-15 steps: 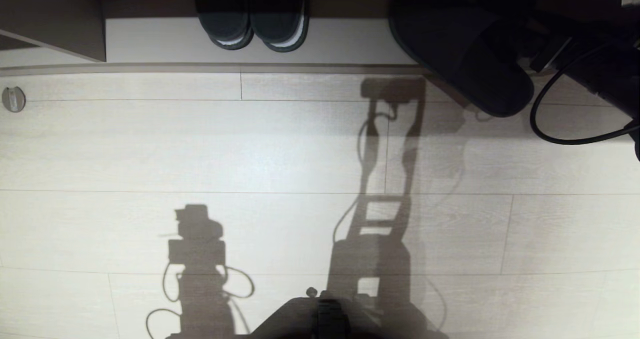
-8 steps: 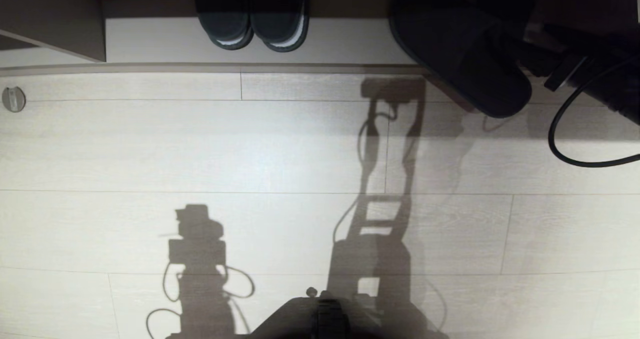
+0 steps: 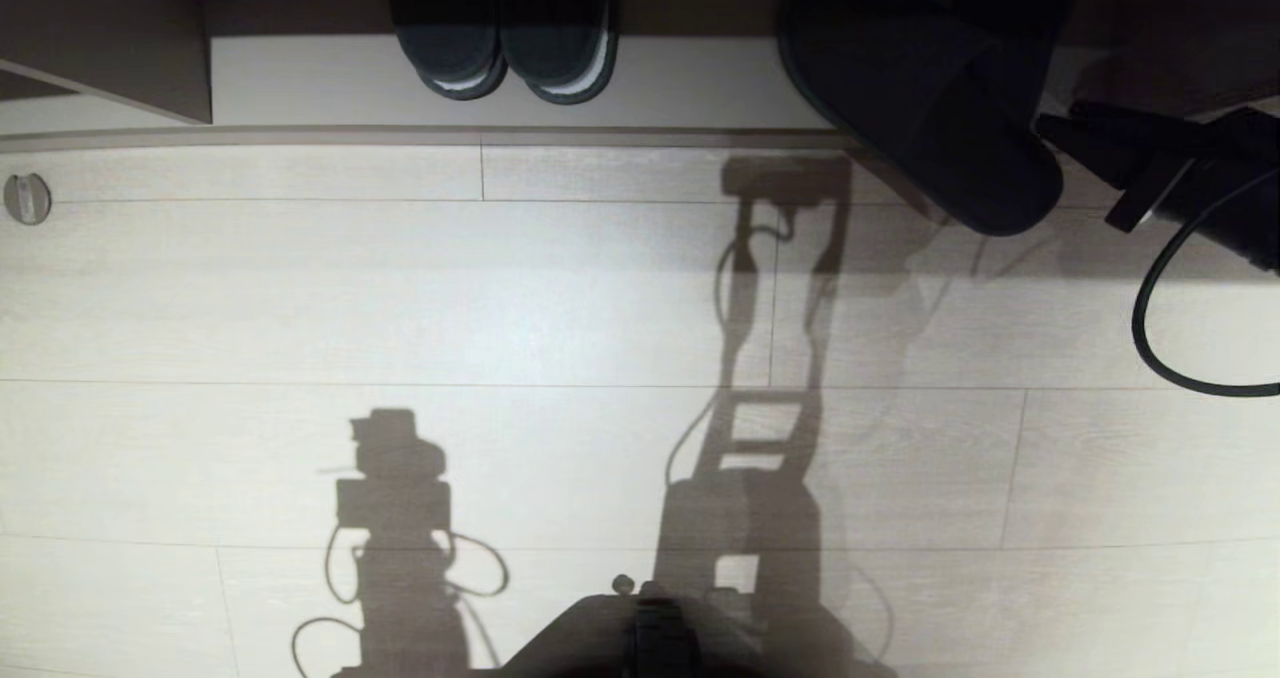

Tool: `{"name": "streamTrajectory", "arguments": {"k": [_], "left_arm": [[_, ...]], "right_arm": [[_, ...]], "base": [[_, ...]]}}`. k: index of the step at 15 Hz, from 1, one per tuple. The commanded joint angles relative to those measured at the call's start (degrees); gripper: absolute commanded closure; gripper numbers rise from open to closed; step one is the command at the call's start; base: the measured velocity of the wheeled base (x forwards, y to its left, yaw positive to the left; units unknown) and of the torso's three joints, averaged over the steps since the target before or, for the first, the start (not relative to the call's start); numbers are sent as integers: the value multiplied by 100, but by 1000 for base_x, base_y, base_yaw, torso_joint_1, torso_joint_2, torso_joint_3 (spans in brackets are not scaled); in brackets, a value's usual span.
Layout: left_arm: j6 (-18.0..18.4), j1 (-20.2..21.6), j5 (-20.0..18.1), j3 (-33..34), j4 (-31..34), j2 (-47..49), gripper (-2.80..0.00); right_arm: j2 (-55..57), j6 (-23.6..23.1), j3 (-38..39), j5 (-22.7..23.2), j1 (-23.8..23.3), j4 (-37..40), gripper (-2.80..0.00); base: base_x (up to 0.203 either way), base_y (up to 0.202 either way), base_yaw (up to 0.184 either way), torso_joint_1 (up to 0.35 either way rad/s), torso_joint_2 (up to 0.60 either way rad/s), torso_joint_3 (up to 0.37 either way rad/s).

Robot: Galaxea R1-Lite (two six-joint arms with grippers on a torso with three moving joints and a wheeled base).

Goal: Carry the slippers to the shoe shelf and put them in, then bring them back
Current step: Place the slippers into the shoe cabinet

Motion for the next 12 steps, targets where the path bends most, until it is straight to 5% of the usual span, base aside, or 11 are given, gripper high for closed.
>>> {"name": "streamTrajectory", "arguments": {"k": [1, 5, 12], "left_arm": [[-1, 0, 2, 0, -1, -4, 0], [-1, 0, 2, 0, -1, -4, 0], [-1, 0, 2, 0, -1, -4, 0]], "right_arm": [[-103, -231, 109, -33, 254, 63, 0], [308, -364, -12, -922, 1312, 105, 0], [1251, -491, -1068, -1395, 1553, 132, 0]], "base": [[0, 0, 0, 0, 0, 0], [0, 0, 0, 0, 0, 0], [0, 0, 0, 0, 0, 0]]}}
